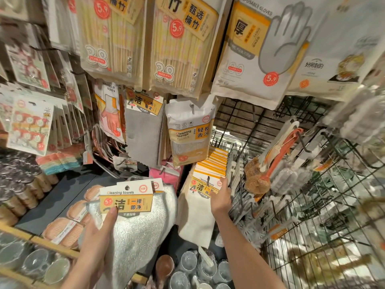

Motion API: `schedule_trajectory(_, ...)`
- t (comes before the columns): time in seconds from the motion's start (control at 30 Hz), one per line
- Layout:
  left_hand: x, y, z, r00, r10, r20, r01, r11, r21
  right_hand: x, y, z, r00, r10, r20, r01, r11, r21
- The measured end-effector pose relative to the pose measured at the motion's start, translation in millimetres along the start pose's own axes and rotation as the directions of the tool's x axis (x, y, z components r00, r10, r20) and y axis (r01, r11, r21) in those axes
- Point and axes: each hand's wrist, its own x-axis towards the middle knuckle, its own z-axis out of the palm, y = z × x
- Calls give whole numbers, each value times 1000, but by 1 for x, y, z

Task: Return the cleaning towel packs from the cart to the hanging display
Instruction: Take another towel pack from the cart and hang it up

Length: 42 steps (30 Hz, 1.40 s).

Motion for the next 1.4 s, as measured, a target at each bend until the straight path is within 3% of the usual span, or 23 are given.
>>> schedule_trajectory(0.13, -12, 10, 9, 1000, -9, -7, 9, 999, 40, -3, 5, -11, 994, -28, 107, 16, 995, 103)
schedule_trajectory(0.27, -17, 14, 16, 997, -13, 80, 12, 1000, 11, -15, 1, -28, 977, -71, 202, 33, 982, 186)
schedule_trajectory(0.4, -25, 17, 21, 995, 16, 96, -18, 1000, 16, -47, -28, -47, 946, -223, 236, 144, 940, 310)
schedule_trajectory(0.53, -37, 23, 28, 992, 6, 129, 3, 998, -66, -87, -69, -63, 824, -407, 394, 227, 874, 429)
schedule_trajectory(0.6, -42, 24, 30, 990, 9, 142, 3, 997, -83, -102, -79, -63, 749, -447, 489, 305, 888, 344)
schedule_trajectory(0.67, -45, 25, 31, 991, 13, 134, 0, 995, -99, -111, -82, -62, 733, -445, 515, 364, 896, 256)
schedule_trajectory(0.9, -51, 39, 35, 998, -4, 60, 12, 991, -134, -122, -89, -81, 819, -421, 391, 301, 894, 332)
schedule_trajectory(1.2, -49, 87, 58, 970, 144, 197, -112, 980, -164, -100, -107, -153, 856, -473, 209, 312, 795, 521)
schedule_trajectory(1.4, -40, 108, 85, 947, 189, 261, -135, 968, -211, -82, -112, -191, 918, -373, 133, 203, 733, 649)
